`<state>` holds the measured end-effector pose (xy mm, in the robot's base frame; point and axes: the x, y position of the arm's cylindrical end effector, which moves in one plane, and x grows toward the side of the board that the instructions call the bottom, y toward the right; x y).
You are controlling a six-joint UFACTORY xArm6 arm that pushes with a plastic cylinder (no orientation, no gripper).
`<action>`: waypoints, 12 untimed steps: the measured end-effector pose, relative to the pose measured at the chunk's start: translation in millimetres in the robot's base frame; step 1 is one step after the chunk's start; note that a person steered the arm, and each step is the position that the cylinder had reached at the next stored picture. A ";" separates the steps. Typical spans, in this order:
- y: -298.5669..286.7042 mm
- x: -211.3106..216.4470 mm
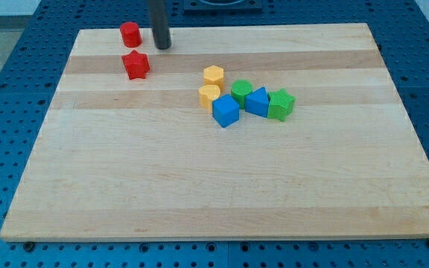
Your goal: Move red circle towards green circle
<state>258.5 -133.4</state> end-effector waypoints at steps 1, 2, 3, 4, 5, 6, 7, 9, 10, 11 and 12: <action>-38.9 12.5; -82.8 10.1; -120.0 -31.4; -73.8 -51.5; -8.7 -16.2; 77.5 -1.4; 62.3 -3.0; 103.9 -34.7; 123.9 15.9; 135.9 71.0; 130.5 80.5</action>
